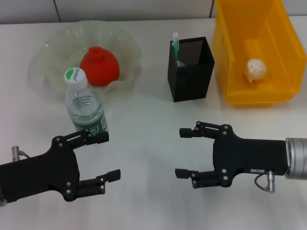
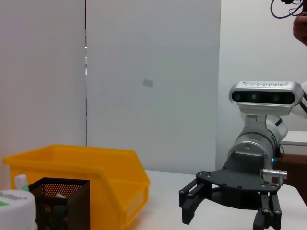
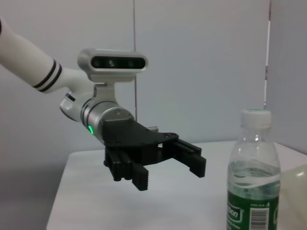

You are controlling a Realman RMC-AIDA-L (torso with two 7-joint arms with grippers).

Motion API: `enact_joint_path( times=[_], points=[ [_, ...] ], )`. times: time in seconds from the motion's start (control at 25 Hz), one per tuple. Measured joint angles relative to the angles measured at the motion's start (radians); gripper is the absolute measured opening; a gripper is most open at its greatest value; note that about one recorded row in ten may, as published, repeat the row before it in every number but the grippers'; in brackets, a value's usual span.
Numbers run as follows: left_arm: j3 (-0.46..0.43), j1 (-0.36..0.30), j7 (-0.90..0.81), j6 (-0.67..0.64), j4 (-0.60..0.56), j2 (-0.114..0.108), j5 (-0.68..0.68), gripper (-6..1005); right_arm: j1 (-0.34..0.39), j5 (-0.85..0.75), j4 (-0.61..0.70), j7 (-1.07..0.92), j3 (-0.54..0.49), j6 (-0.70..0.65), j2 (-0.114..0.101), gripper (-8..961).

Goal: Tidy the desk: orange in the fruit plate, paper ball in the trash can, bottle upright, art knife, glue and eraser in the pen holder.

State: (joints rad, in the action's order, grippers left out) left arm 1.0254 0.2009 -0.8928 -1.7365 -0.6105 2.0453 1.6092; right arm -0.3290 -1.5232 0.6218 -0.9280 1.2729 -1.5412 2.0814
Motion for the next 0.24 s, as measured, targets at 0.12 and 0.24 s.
enact_joint_path(
  times=[0.12,0.24],
  points=[
    [-0.001,-0.003,0.005,0.000,0.000,0.001,0.000,800,0.000,0.004,-0.001,0.000,-0.001,0.008,0.002,842],
    [-0.001,-0.007,0.008,0.000,0.000,0.003,0.000,800,0.000,0.005,-0.001,0.000,-0.001,0.012,0.003,842]
  ],
)
